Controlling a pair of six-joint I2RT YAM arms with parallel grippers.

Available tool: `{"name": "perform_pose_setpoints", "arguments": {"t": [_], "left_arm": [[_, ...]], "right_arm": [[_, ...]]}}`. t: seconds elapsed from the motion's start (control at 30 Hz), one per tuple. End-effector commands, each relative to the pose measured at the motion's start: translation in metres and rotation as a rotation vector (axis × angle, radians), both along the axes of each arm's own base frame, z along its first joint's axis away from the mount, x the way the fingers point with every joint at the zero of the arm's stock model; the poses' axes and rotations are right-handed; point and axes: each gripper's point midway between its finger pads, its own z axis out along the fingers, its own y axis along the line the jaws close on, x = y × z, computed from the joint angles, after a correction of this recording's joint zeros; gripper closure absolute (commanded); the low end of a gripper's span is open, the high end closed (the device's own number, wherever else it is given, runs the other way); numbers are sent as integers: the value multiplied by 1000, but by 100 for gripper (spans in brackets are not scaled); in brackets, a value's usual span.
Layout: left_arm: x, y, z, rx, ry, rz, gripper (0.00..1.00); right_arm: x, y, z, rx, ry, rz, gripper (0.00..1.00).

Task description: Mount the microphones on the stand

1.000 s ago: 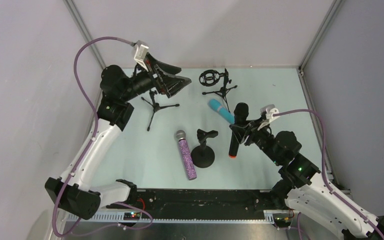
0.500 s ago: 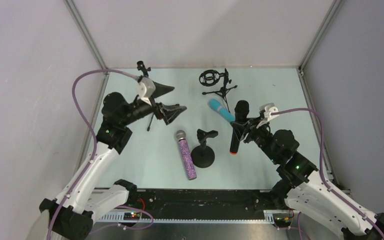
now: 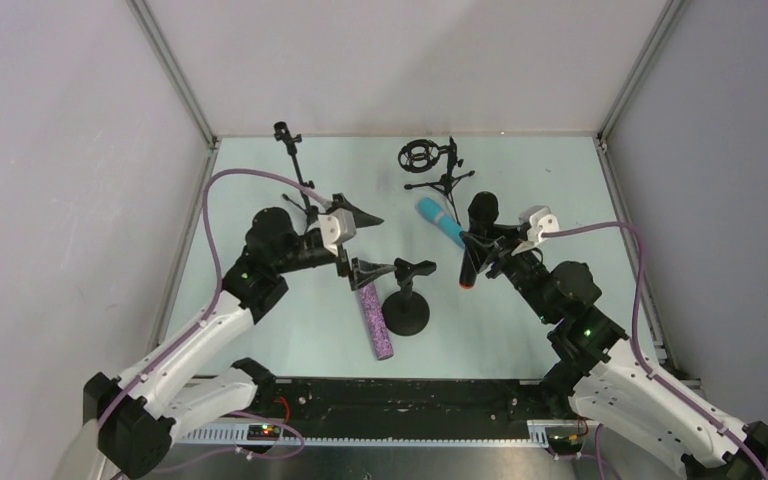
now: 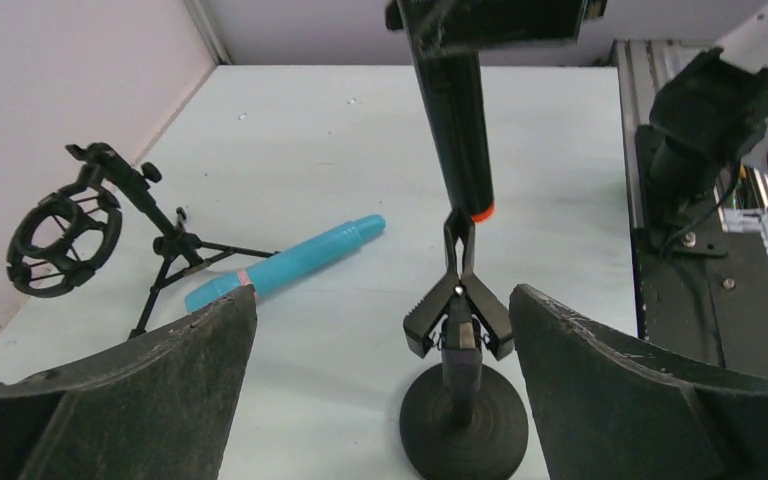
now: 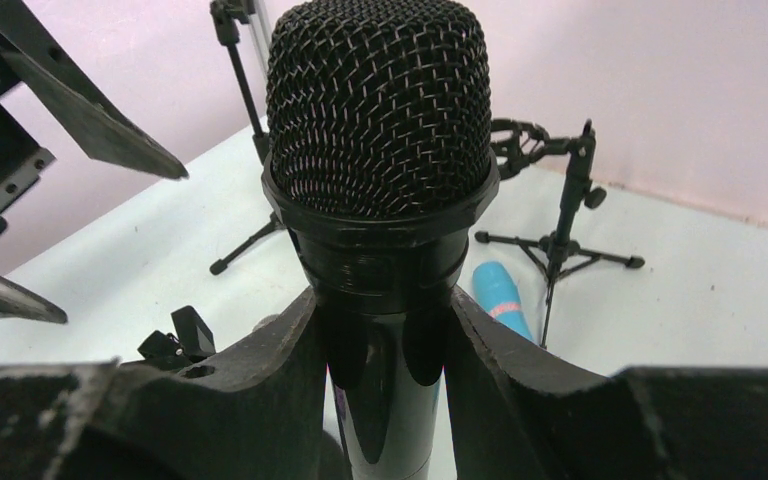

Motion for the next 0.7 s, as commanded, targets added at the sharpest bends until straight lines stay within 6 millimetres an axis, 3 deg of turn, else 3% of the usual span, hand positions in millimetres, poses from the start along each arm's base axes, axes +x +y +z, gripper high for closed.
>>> {"name": "perform_pose_setpoints", "arguments": {"t": [0.0, 0.2, 0.67], "left_arm": [[-6, -6, -12, 37, -94, -64, 0], [-12, -15, -24, 51, -58, -140, 0], [-23, -38, -43, 80, 29, -183, 0]], "right_arm": [[-7, -2, 42, 36, -216, 25, 100], [-19, 2, 46, 30, -369, 72, 100], [-24, 11, 49, 45, -386, 125, 100]]}}
